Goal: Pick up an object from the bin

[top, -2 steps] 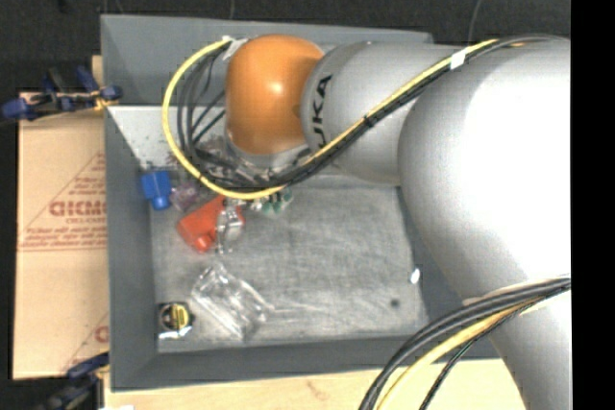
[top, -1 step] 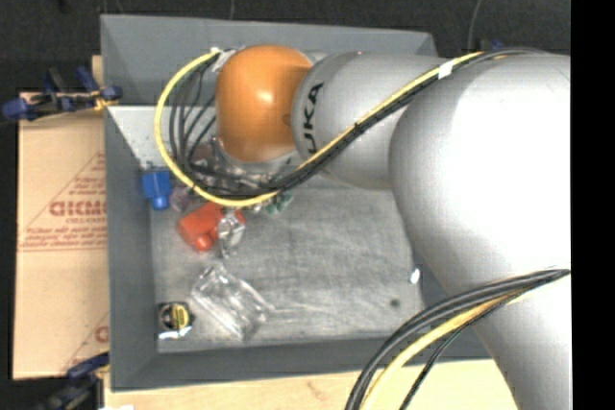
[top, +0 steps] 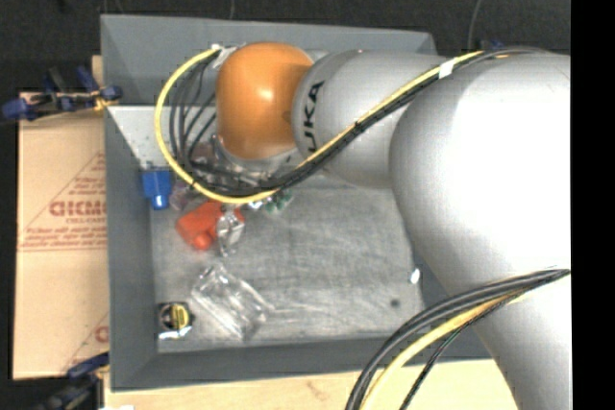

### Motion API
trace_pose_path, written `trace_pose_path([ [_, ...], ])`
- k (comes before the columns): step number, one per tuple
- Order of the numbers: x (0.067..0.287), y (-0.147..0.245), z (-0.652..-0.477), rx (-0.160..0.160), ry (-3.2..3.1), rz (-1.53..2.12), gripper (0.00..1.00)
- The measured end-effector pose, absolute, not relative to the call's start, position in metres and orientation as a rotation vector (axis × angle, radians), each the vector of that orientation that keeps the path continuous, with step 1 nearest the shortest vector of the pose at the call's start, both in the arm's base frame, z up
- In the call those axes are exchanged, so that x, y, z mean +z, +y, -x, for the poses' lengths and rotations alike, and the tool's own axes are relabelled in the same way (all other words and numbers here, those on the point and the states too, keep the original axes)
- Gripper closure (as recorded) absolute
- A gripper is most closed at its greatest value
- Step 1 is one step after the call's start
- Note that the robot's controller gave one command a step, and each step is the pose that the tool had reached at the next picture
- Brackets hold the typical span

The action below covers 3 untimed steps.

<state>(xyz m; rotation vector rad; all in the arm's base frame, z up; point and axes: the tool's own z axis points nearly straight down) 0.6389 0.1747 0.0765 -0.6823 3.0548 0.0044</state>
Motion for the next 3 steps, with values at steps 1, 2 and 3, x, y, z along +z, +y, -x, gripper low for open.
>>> trace_pose_path([
  [1,0.078,0.176,-0.64,0.007,3.051,0.678,1.0],
  [2,0.12,0.176,-0.643,0.005,3.055,0.673,1.0],
  [3,0.139,0.176,-0.645,0.006,3.057,0.668,1.0],
])
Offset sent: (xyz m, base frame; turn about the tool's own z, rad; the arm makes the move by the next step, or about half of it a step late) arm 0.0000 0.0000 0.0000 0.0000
